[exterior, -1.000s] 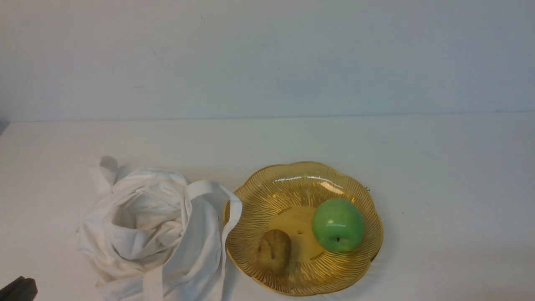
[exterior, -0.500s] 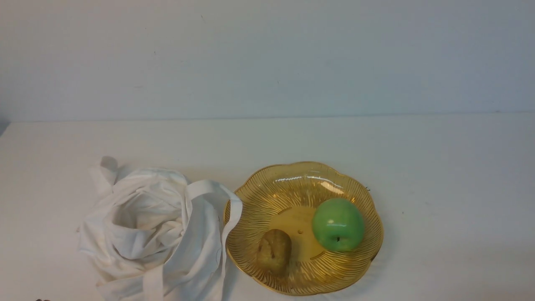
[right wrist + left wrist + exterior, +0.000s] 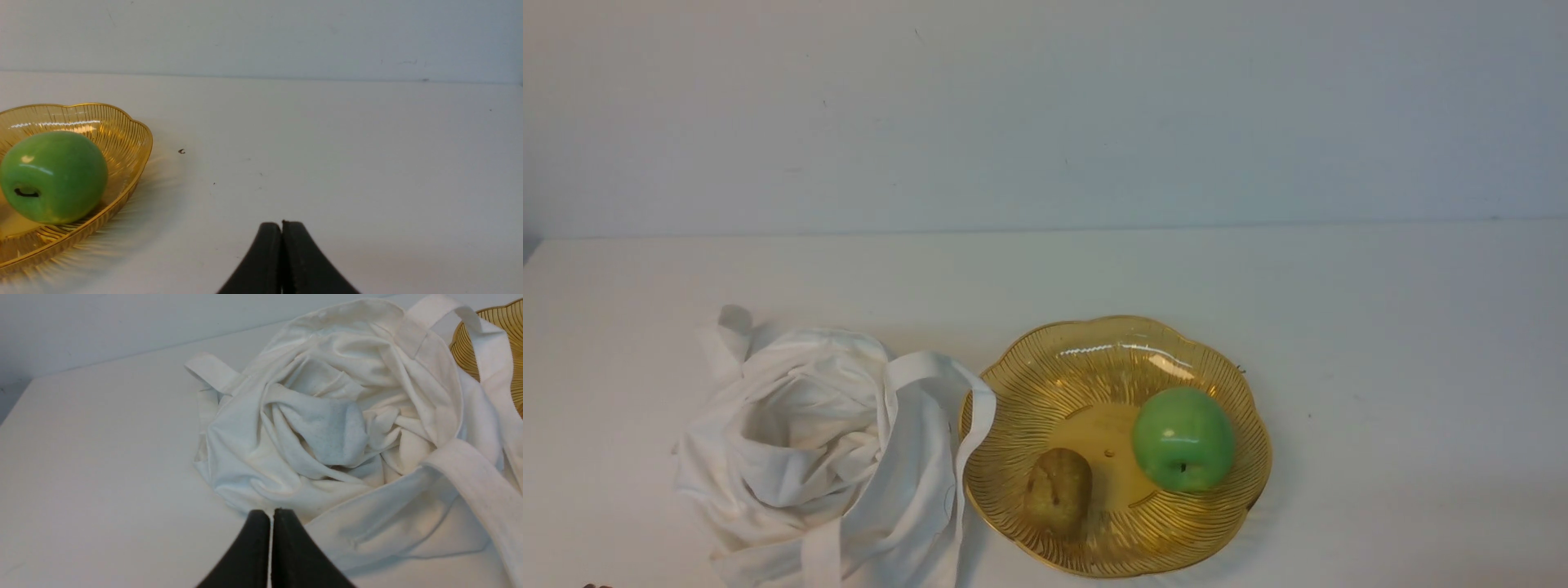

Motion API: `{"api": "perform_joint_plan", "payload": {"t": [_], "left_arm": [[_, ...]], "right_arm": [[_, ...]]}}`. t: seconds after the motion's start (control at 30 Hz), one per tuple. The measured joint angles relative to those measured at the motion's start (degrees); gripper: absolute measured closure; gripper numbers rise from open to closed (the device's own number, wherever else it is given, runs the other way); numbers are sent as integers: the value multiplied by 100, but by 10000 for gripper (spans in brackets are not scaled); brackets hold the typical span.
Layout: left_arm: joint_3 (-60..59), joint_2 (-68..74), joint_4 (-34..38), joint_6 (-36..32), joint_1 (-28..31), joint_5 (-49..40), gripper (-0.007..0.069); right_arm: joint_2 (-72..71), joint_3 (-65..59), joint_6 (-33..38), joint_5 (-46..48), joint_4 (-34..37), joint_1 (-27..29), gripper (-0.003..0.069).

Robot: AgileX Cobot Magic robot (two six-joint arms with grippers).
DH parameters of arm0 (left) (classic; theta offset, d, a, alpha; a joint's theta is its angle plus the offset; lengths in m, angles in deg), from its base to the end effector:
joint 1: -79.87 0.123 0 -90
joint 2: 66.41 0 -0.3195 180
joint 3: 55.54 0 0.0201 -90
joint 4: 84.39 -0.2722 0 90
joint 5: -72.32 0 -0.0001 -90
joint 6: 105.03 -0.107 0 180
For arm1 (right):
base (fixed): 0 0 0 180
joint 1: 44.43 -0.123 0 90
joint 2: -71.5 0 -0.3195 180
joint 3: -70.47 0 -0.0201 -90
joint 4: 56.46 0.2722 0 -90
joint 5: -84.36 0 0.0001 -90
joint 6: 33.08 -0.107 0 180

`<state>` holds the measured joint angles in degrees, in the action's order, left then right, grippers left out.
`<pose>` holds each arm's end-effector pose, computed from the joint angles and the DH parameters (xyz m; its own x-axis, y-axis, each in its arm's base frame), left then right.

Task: Take the fruit out of the cloth bag on the white table and place them on a plate.

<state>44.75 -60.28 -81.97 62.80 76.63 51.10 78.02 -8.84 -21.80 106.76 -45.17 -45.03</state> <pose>0.0544 -0.0047 0.1655 -0.2760 0.1880 -0.9426 0.1204 0.9797 0.1602 0.0540 0.0086 0.1663 -0.3051 -0.0175 -0.9522 -0.0858 0.9963 0.0092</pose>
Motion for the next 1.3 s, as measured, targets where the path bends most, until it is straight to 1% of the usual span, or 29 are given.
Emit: {"api": "perform_joint_plan", "payload": {"t": [0.53,0.6,0.73,0.83,1.3], "left_arm": [[0,0,0,-20,0,0,632],[0,0,33,57,0,0,632],[0,0,131,537,0,0,632],[0,0,131,680,7,0,632],[0,0,131,703,7,0,632]], "right_arm": [[0,0,0,0,0,0,671],[0,0,0,0,0,0,671],[0,0,0,0,0,0,671],[0,0,0,0,0,0,671],[0,0,0,0,0,0,671]]}}
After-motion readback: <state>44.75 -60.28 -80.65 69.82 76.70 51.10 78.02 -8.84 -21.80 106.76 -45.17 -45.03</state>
